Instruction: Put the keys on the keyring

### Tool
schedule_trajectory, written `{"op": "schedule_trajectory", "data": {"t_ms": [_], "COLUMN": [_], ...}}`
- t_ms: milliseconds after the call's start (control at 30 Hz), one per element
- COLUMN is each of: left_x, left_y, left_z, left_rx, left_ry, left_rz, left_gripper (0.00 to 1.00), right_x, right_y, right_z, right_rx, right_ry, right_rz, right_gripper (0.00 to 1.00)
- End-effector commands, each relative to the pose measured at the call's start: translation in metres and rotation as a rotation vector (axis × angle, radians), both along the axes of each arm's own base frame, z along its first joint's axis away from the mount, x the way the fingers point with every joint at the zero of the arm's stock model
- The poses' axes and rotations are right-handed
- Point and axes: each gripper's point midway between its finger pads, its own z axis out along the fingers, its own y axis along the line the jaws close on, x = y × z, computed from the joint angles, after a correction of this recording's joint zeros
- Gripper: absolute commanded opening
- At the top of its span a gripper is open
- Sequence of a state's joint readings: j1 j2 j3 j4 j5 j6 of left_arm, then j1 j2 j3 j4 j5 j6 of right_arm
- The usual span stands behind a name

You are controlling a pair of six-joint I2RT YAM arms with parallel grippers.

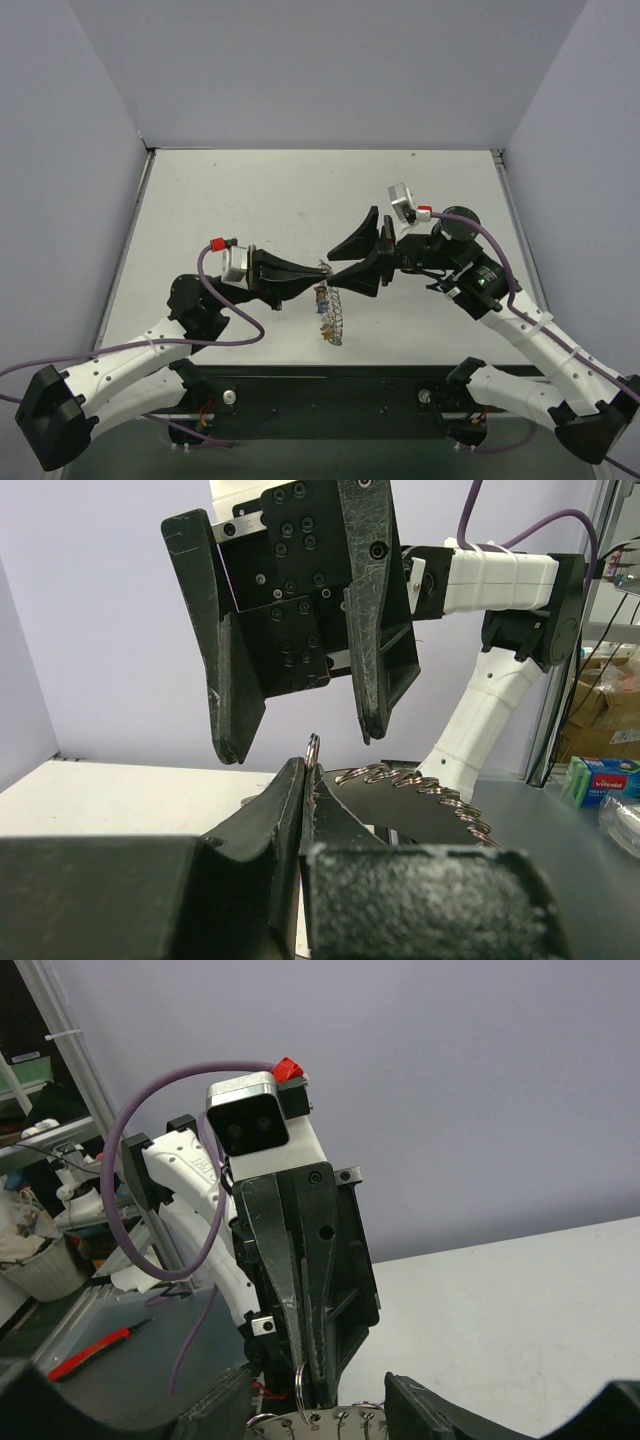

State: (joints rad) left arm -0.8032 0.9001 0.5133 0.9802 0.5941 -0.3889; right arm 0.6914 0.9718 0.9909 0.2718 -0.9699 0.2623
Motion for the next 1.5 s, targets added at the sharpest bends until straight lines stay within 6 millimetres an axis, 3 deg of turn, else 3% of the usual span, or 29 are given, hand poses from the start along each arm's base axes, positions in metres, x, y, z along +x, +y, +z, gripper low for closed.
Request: {"op": "schedule_trajectory", "data": {"t_ms": [0, 167, 233, 433, 633, 700, 800, 833, 933, 967, 1133, 1167, 1233, 1467], "left_x": [-0.005, -0.007, -0.007, -0.011, -0.01, -0.008, -0.007, -0.008, -0.005, -0.003, 0.0, 0.001, 0.002, 0.006], "left_y": [0.009, 0.01, 0.01, 0.007, 0.0, -0.003, -0.003, -0.003, -0.002, -0.003, -0.003, -0.003, -0.004, -0.007], "left_z": [0.044, 0.047, 0.047, 0.047, 0.037, 0.026, 0.022, 0.024, 0.024, 0.016, 0.015, 0.006, 0.013, -0.003], "left_rx": [-0.107, -0.117, -0.118, -0.098, 0.002, 0.07, 0.121, 0.127, 0.17, 0.212, 0.302, 0.345, 0.373, 0.539], "left_ry": [-0.068, -0.07, -0.07, -0.077, -0.093, -0.073, -0.083, -0.099, -0.112, -0.091, -0.112, -0.088, -0.121, -0.004], "left_rz": [0.007, -0.004, -0.005, -0.029, -0.031, -0.036, -0.024, -0.018, 0.001, 0.003, 0.023, 0.016, 0.016, -0.017], "left_gripper": [0.0, 0.0, 0.0, 0.0, 0.0, 0.01, 0.18, 0.29, 0.43, 0.44, 0.49, 0.49, 0.48, 0.46], "right_x": [-0.003, -0.001, 0.0, 0.0, 0.003, 0.002, 0.001, 0.0, -0.002, -0.001, -0.004, -0.003, -0.004, 0.003], "right_y": [0.003, 0.004, 0.004, 0.005, 0.004, 0.003, 0.002, 0.001, -0.002, -0.003, -0.009, -0.01, -0.012, -0.017], "right_z": [0.011, 0.008, 0.006, 0.007, 0.005, 0.001, -0.003, -0.001, -0.001, -0.001, -0.011, -0.008, -0.011, -0.014], "right_rx": [0.04, 0.028, 0.024, 0.019, -0.018, -0.051, -0.076, -0.077, -0.102, -0.109, -0.186, -0.191, -0.218, -0.28], "right_ry": [-0.077, -0.072, -0.072, -0.065, -0.056, -0.045, -0.052, -0.058, -0.073, -0.093, -0.082, -0.089, -0.09, -0.097], "right_rz": [0.032, 0.027, 0.022, 0.024, 0.014, 0.02, 0.026, 0.024, 0.031, 0.031, 0.039, 0.033, 0.035, 0.0], "right_gripper": [0.51, 0.46, 0.39, 0.0, 0.0, 0.0, 0.0, 0.0, 0.0, 0.0, 0.0, 0.0, 0.0, 0.0]}}
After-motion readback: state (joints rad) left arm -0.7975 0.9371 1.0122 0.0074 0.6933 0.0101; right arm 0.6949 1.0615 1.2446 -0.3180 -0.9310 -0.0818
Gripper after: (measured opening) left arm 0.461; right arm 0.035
